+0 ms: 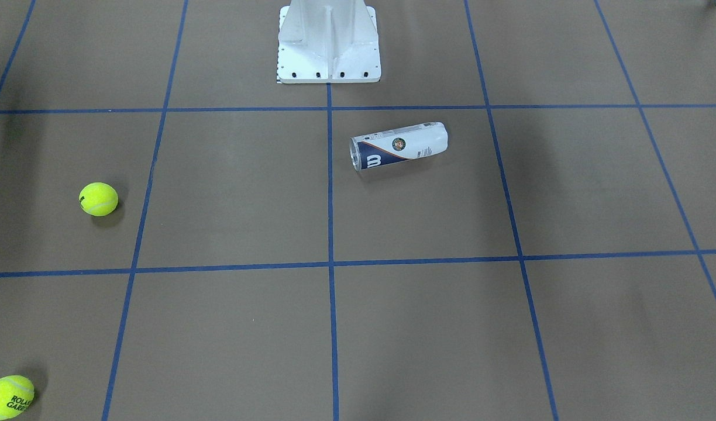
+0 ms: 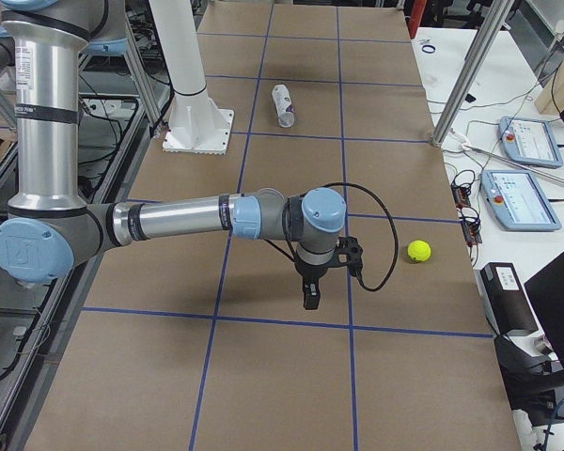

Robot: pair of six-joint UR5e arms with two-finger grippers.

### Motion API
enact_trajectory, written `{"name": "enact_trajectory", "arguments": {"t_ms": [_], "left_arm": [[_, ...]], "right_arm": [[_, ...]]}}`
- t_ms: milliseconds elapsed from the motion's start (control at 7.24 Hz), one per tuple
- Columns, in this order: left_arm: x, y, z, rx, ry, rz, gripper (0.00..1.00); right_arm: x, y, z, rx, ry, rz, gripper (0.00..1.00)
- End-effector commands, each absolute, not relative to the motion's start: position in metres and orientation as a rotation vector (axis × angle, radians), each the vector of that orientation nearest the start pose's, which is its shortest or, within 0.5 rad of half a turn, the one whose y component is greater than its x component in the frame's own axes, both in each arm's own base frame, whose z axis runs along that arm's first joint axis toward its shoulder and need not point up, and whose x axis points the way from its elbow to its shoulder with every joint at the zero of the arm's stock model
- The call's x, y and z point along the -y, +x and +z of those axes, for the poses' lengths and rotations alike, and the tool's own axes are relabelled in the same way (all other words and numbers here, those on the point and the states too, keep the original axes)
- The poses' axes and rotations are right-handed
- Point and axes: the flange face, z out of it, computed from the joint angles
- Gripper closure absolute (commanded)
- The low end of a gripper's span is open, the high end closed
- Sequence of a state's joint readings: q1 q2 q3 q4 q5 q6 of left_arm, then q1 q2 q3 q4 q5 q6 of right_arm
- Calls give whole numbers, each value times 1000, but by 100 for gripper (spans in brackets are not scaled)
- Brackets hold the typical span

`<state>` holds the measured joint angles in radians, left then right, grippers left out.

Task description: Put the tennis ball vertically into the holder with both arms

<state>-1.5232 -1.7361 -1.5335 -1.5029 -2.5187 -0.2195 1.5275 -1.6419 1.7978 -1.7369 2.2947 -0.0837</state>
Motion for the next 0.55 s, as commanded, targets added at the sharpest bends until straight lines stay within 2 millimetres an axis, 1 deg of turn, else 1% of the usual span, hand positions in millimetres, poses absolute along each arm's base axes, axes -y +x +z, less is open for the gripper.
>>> {"name": "enact_trajectory", "arguments": {"t_ms": [0,138,276,415], "left_arm": [[551,-21,562,-971,-28,-121,0],[552,-20,555,-974,-6,-110,0],[555,-14,547,-986,28,-76,0],[550,-11,551,-992,34,-75,1]], "right_arm": [[458,47,601,726,4,-115,1],[459,47,600,729,6,-112,1],[460,46,597,730,12,-116,1],[460,46,599,732,6,-114,1]]}}
